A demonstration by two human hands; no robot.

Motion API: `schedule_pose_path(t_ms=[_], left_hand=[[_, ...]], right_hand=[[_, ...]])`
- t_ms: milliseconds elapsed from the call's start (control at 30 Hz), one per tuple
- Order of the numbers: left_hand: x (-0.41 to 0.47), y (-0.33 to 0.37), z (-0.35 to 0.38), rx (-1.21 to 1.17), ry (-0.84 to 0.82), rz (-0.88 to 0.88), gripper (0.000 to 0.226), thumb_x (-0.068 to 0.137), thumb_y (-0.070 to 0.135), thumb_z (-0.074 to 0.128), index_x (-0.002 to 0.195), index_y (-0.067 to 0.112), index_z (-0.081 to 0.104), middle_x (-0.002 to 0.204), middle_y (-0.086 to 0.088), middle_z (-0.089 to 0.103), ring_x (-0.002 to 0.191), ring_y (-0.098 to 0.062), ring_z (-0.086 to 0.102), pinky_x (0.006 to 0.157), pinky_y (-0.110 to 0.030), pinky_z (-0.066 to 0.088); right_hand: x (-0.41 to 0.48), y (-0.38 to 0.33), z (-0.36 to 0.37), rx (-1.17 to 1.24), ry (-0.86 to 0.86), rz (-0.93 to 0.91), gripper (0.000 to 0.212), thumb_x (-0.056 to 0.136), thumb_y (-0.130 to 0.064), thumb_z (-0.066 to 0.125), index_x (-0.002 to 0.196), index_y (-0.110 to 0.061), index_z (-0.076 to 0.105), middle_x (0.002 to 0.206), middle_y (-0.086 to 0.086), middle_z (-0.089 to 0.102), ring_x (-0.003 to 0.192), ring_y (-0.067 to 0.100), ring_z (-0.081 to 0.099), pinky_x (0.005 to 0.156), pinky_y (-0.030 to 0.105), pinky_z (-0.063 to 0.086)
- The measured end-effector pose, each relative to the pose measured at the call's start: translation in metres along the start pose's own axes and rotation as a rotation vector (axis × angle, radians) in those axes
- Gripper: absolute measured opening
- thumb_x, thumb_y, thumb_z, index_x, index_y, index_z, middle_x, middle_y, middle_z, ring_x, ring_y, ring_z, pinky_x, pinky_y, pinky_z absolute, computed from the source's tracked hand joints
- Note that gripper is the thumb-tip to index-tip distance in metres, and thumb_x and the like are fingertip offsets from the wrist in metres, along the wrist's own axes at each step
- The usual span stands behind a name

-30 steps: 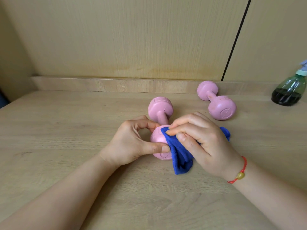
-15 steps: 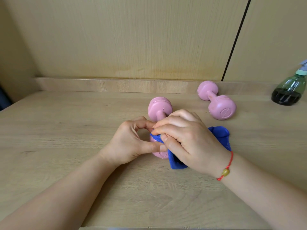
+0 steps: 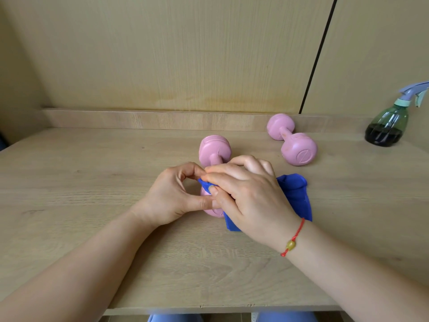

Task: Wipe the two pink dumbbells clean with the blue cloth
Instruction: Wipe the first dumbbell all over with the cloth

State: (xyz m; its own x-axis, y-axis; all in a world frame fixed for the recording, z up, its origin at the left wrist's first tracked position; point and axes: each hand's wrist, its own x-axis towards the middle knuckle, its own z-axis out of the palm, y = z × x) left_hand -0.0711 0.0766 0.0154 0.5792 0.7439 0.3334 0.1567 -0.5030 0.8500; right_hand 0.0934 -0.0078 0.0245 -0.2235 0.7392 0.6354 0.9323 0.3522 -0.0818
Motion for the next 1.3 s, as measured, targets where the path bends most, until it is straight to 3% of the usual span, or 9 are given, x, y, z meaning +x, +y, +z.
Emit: schedule_pose_path(t_ms=[133,300,400,533,700,900,1033,1167,1300], left_hand=[[0.002,-0.002,-0.002,0.001,-0.008,-0.027,0.050,0.047,0.047,0.086,0.085,0.019,0.068,0.084,0.010,0.071,0.082,-0.001,0.061,0.080,-0.011,0.041],[0.003,-0.004,-0.003,-0.008,-0.029,-0.056,0.059,0.044,0.045,0.087,0.090,0.013,0.068,0.093,-0.001,0.073,0.088,-0.012,0.065,0.085,-0.016,0.045],[0.003,-0.005,-0.007,0.015,-0.061,-0.073,0.059,0.045,0.044,0.087,0.091,0.013,0.066,0.094,-0.003,0.071,0.089,-0.012,0.064,0.088,-0.024,0.045],[-0.001,-0.005,-0.014,0.070,-0.077,-0.083,0.058,0.044,0.047,0.086,0.088,0.017,0.064,0.088,0.008,0.070,0.088,-0.005,0.062,0.087,-0.023,0.042],[-0.002,-0.006,-0.017,0.107,-0.072,-0.097,0.057,0.043,0.048,0.086,0.088,0.020,0.064,0.087,0.011,0.069,0.089,-0.007,0.061,0.090,-0.032,0.042],[-0.004,-0.006,-0.019,0.115,-0.090,-0.107,0.057,0.044,0.046,0.085,0.089,0.019,0.064,0.090,0.008,0.071,0.089,-0.006,0.063,0.087,-0.025,0.042],[-0.002,-0.004,-0.016,0.105,-0.084,-0.108,0.057,0.045,0.047,0.086,0.090,0.019,0.065,0.091,0.007,0.071,0.091,-0.009,0.063,0.089,-0.027,0.043],[-0.001,-0.004,-0.016,0.116,-0.077,-0.096,0.057,0.043,0.047,0.087,0.088,0.020,0.065,0.089,0.007,0.070,0.093,-0.013,0.063,0.090,-0.030,0.043],[-0.002,-0.004,-0.017,0.128,-0.076,-0.093,0.056,0.044,0.048,0.087,0.087,0.021,0.065,0.088,0.008,0.070,0.091,-0.009,0.063,0.092,-0.034,0.043]], right_hand=[[-0.010,0.019,-0.002,0.052,0.066,-0.100,0.031,0.099,-0.026,0.049,0.122,-0.016,0.068,0.127,-0.007,0.065,0.107,0.020,0.059,0.095,0.032,0.045],[-0.031,0.038,0.000,0.176,0.142,-0.050,0.033,0.097,-0.016,0.051,0.126,-0.007,0.065,0.130,0.001,0.064,0.108,0.015,0.066,0.094,0.030,0.050],[-0.040,0.037,0.000,0.238,0.149,0.068,0.034,0.094,-0.021,0.052,0.120,-0.009,0.068,0.109,0.002,0.074,0.088,0.003,0.066,0.083,0.020,0.052],[-0.045,0.037,0.002,0.262,0.028,0.220,0.027,0.089,-0.026,0.057,0.106,-0.015,0.075,0.080,0.002,0.074,0.072,0.013,0.067,0.066,0.032,0.050],[-0.030,0.027,-0.001,0.436,0.212,0.325,0.028,0.089,-0.020,0.061,0.114,-0.020,0.073,0.098,-0.009,0.076,0.086,0.002,0.069,0.079,0.020,0.050],[-0.017,0.016,0.006,0.237,0.105,-0.048,0.034,0.095,-0.012,0.048,0.123,-0.006,0.067,0.131,0.003,0.064,0.120,0.015,0.060,0.103,0.025,0.043],[-0.025,0.025,0.001,0.163,0.132,-0.059,0.032,0.091,-0.005,0.054,0.120,-0.005,0.068,0.126,0.006,0.067,0.110,0.016,0.066,0.094,0.029,0.050],[-0.041,0.023,0.002,0.087,0.146,0.037,0.030,0.090,-0.007,0.058,0.118,-0.004,0.068,0.089,0.010,0.074,0.076,0.025,0.070,0.063,0.036,0.057],[-0.046,0.013,0.003,0.005,0.133,-0.039,0.035,0.085,0.003,0.062,0.119,0.001,0.067,0.122,0.013,0.068,0.109,0.021,0.067,0.094,0.032,0.051]])
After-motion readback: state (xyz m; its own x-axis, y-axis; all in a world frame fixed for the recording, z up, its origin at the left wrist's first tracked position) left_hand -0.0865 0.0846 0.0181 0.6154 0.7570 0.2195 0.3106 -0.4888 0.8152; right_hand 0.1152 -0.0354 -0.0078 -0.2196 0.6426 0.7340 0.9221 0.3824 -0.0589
